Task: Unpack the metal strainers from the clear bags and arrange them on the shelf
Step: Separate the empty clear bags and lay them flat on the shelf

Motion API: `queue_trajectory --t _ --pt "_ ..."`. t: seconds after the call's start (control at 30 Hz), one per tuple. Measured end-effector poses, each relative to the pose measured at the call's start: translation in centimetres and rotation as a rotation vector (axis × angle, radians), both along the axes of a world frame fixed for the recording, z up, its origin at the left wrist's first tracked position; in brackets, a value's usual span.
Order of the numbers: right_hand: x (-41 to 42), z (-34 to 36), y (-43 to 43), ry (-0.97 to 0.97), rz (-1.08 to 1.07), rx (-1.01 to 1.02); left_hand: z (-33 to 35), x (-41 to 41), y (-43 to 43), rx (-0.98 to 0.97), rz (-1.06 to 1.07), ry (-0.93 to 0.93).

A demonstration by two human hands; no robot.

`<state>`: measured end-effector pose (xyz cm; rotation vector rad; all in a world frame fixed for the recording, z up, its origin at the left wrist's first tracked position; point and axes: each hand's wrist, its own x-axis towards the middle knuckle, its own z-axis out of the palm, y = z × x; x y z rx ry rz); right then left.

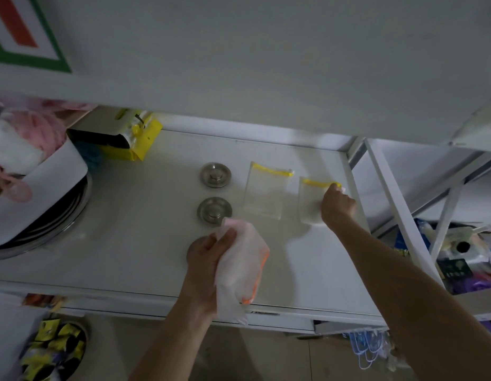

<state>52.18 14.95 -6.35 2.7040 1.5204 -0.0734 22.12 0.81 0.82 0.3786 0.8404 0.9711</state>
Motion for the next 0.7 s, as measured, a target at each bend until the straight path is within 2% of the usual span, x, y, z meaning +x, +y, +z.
queue_trajectory --t 0.07,0.13,0.17,0.2,0.3,0.4,0.47,0.57,0.63,0.7 --pt "-0.5 0.7 -0.6 -0.062 -0.006 0.041 0.3 0.1 0.1 -0.003 0.002 0.015" --pt "-1.4 1.8 -1.6 -0.137 0.086 0.121 0.6 0.1 0.2 0.008 0.013 0.040" --pt "-2.0 2.3 -2.3 -0.090 0.163 0.182 0.8 0.1 0.3 0.010 0.020 0.059" --pt "-2.9 3.0 -3.3 0.055 0.232 0.239 0.9 0.1 0.5 0.012 0.037 0.079" --pt "-6.7 4.7 -7.1 0.750 0.257 0.227 1.5 0.5 0.9 0.000 0.071 0.137" --pt "-10.2 5.1 -11.0 1.382 0.073 -0.022 2.2 1.5 1.0 -0.003 0.041 0.130" --pt "-11.0 4.5 -12.6 1.725 -0.086 -0.170 2.6 2.1 0.9 -0.006 0.028 0.143" --pt "-11.0 4.3 -14.2 1.940 -0.139 -0.163 2.6 2.3 0.4 0.030 0.037 0.192" --pt "-10.7 4.4 -14.7 1.943 -0.119 -0.050 2.3 2.1 0.0 0.077 0.069 0.326" --pt "-10.1 4.6 -15.0 1.857 -0.112 0.043 2.0 1.7 -0.4 0.083 0.121 0.423"
